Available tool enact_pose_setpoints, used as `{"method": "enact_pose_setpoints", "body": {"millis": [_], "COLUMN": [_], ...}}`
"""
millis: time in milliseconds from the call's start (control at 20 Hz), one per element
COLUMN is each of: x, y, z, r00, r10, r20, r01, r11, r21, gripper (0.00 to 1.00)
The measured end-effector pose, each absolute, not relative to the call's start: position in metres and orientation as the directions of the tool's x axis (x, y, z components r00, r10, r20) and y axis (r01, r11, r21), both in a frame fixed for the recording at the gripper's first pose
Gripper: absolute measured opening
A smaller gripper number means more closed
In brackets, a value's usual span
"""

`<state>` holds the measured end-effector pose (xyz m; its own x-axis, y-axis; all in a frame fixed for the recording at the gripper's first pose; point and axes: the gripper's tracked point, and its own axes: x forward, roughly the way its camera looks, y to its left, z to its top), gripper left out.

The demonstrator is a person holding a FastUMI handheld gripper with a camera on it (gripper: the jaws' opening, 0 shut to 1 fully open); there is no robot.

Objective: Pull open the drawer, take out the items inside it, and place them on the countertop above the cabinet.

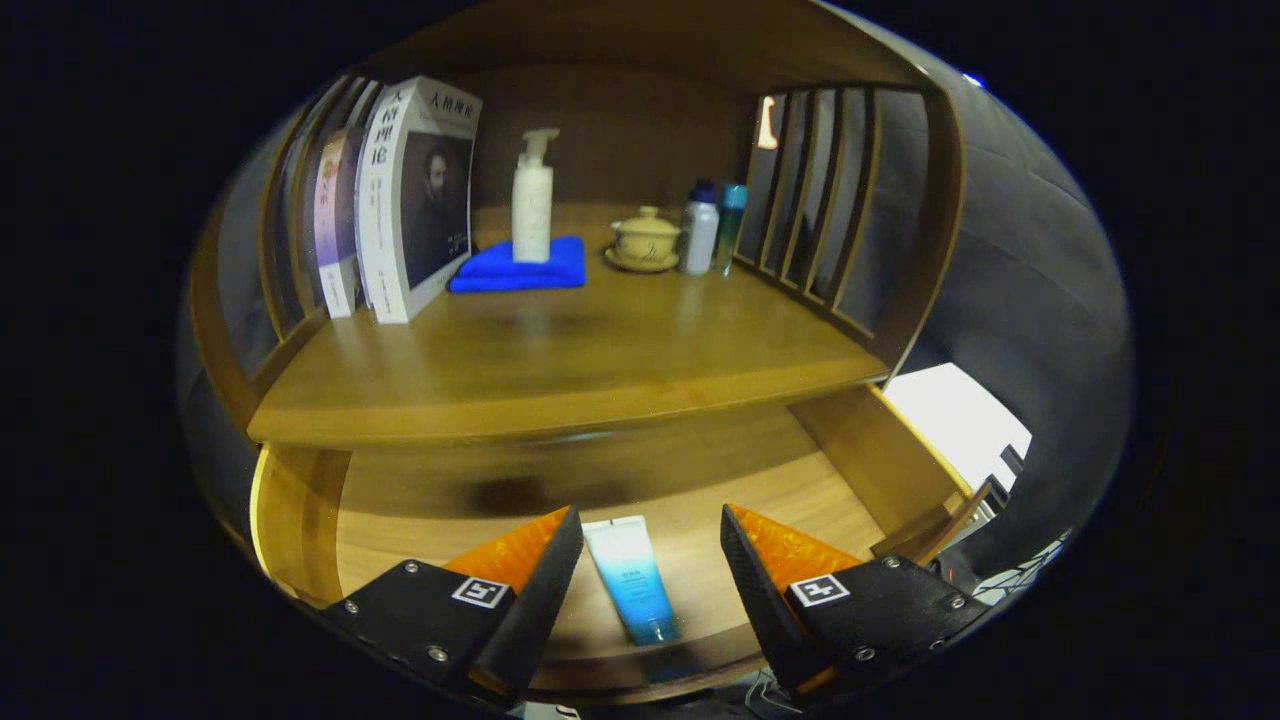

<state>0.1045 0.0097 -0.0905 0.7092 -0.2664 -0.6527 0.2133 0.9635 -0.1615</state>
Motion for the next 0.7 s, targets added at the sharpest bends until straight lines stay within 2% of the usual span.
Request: {"method": "enact_pose_setpoints", "body": {"millis": [300,500,700], "x": [0.104,0.094,0.082], "y": [0.008,0.006,0.0], "z": [-0.126,-0.15,-0.166], "r00": [0.569,0.432,0.332], "r10": [-0.269,-0.247,-0.234], "r20": [-0.777,-0.868,-0.914], "r01": [0.217,0.205,0.223], "r11": [0.961,0.964,0.961], "r21": [-0.174,-0.172,-0.165], "gripper": [0.89,0.9,0.9]}}
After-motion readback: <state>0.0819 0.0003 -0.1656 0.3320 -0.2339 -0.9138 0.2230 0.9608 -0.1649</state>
